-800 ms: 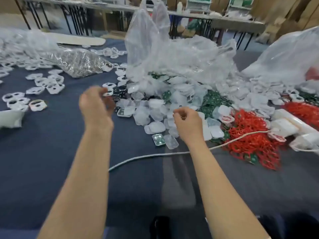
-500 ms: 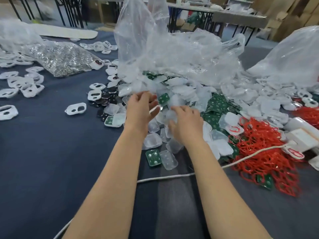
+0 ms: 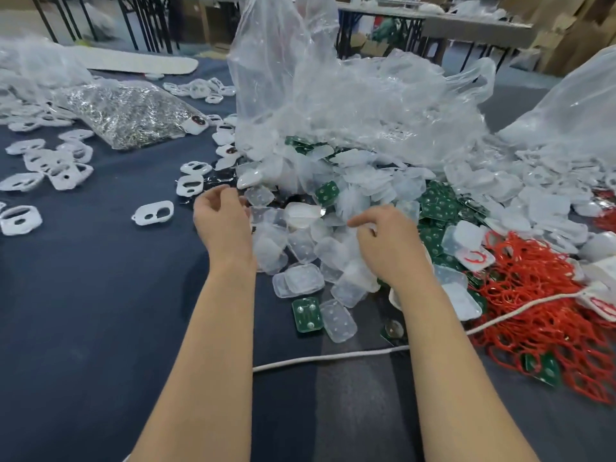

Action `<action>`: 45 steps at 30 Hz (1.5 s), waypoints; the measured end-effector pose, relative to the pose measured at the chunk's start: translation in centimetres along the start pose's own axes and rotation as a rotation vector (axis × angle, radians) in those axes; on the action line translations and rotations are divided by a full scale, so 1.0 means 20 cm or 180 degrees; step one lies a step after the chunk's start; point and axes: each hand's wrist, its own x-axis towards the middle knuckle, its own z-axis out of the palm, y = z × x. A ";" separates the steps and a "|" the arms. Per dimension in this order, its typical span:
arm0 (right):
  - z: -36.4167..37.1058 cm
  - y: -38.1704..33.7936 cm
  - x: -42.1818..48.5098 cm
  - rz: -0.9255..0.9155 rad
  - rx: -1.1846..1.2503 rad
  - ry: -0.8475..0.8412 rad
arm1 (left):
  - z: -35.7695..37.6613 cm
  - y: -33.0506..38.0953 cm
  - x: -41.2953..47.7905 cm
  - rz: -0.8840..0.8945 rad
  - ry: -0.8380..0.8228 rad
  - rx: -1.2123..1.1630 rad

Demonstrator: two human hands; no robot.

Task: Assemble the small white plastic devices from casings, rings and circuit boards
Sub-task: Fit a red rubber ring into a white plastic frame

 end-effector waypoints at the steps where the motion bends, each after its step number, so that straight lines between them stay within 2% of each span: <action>1: 0.01 -0.02 0.00 -0.0040 0.0027 0.0110 | -0.02 0.00 0.02 0.0293 0.0164 0.0533; 2: 0.02 -0.04 0.00 -0.0112 0.0057 0.0262 | -0.04 -0.01 0.04 0.0578 0.0209 0.1186; 4: 0.06 -0.10 0.01 -0.0362 0.0047 0.0321 | -0.06 -0.04 0.07 0.0839 -0.0205 0.2760; 6: 0.13 -0.18 0.04 -0.0664 -0.0054 -0.0092 | -0.05 -0.06 0.06 0.0704 -0.0869 0.3933; 7: 0.18 -0.21 0.05 -0.0798 -0.0178 -0.0384 | -0.04 -0.07 0.05 0.0652 -0.1108 0.4052; 9: 0.26 -0.27 0.08 -0.0997 -0.0565 -0.0899 | -0.03 -0.06 0.04 0.0650 -0.1342 0.3620; 11: 0.30 -0.28 0.11 -0.0910 -0.0728 -0.1027 | -0.05 -0.03 0.05 0.0646 -0.1298 0.3246; 14: 0.29 -0.23 0.15 -0.0534 -0.0825 -0.0547 | -0.11 0.01 0.10 0.0669 -0.0969 0.3174; 16: 0.26 -0.18 0.17 -0.0356 -0.1004 -0.0461 | -0.14 0.02 0.13 0.0660 -0.0838 0.3239; 21: 0.18 -0.13 0.20 0.0150 -0.0418 -0.0209 | -0.18 0.04 0.17 0.0582 -0.0769 0.3243; 25: 0.12 -0.11 0.17 0.0137 -0.0301 0.0101 | -0.20 0.05 0.16 0.0681 -0.0675 0.3222; 27: 0.10 -0.12 0.16 -0.0040 -0.0220 -0.0124 | -0.18 0.05 0.13 0.0766 -0.0669 0.3308; 30: 0.06 -0.14 0.11 -0.0290 0.0119 -0.0744 | -0.12 0.06 0.08 0.0920 -0.0820 0.3246; 31: 0.04 -0.14 0.09 -0.0323 0.0191 -0.0764 | -0.09 0.06 0.05 0.0981 -0.0912 0.3179; 33: -0.02 -0.10 0.07 -0.0283 0.0206 -0.0403 | -0.04 0.05 0.01 0.1130 -0.1093 0.3076; 35: -0.09 -0.03 0.05 -0.0033 0.0093 0.0177 | 0.02 0.02 -0.03 0.1237 -0.1268 0.3018; 37: -0.17 0.07 0.03 0.0355 -0.0076 0.0689 | 0.06 0.00 -0.05 0.1277 -0.1546 0.3247; 38: -0.21 0.12 0.03 0.0559 -0.0197 0.0836 | 0.07 -0.01 -0.06 0.1268 -0.1778 0.3638; 39: -0.24 0.17 0.02 0.0749 -0.0347 0.0854 | 0.07 -0.02 -0.07 0.1239 -0.2050 0.4177; 41: -0.27 0.24 0.01 0.0981 -0.0690 0.0520 | 0.06 -0.04 -0.07 0.1163 -0.2437 0.5059; 43: -0.23 0.26 0.00 0.0925 -0.0935 0.0107 | 0.04 -0.06 -0.07 0.1181 -0.2340 0.5251; 45: -0.18 0.25 -0.01 0.0690 -0.0860 -0.0024 | 0.03 -0.06 -0.05 0.1314 -0.1967 0.4820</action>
